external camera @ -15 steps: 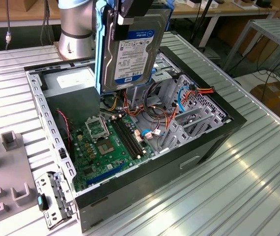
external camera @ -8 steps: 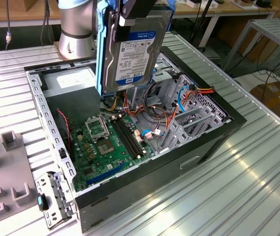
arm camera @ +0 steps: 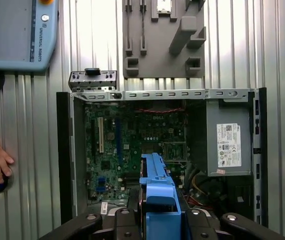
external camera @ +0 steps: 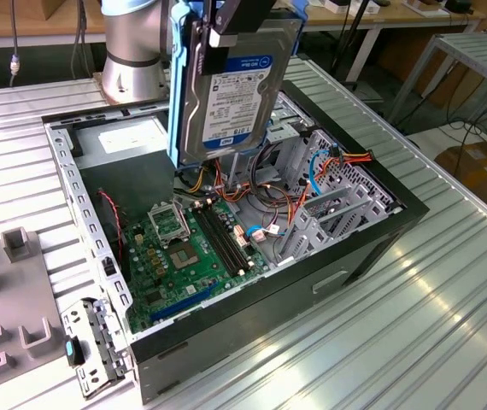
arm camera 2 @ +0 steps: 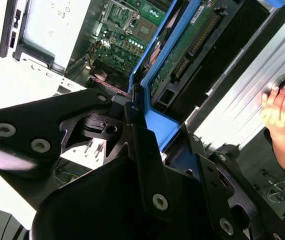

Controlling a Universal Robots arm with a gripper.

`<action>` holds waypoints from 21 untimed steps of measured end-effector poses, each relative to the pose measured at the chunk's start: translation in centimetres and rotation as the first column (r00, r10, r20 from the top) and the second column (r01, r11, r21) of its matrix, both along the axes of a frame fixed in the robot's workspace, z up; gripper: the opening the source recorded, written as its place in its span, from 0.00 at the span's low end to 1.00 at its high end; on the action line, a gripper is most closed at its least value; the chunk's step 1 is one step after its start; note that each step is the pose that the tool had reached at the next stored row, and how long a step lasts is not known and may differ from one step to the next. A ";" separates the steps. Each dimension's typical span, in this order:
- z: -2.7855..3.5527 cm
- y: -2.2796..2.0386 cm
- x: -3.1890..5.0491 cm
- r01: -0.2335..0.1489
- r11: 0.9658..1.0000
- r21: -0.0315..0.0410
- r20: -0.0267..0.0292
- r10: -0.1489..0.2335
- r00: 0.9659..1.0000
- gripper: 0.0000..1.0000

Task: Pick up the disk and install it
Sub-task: 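Insert the disk into the insertion slot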

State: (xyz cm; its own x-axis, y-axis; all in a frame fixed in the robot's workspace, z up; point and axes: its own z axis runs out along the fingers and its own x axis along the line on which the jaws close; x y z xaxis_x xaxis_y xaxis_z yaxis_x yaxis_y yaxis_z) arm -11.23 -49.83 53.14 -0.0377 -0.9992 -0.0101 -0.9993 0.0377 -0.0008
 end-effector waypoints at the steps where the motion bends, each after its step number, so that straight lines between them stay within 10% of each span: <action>1: 0.00 -0.04 0.01 0.000 1.000 0.000 0.000 0.000 1.000 0.37; 21: -0.09 -0.87 1.10 0.000 1.000 0.000 0.000 0.000 1.000 0.37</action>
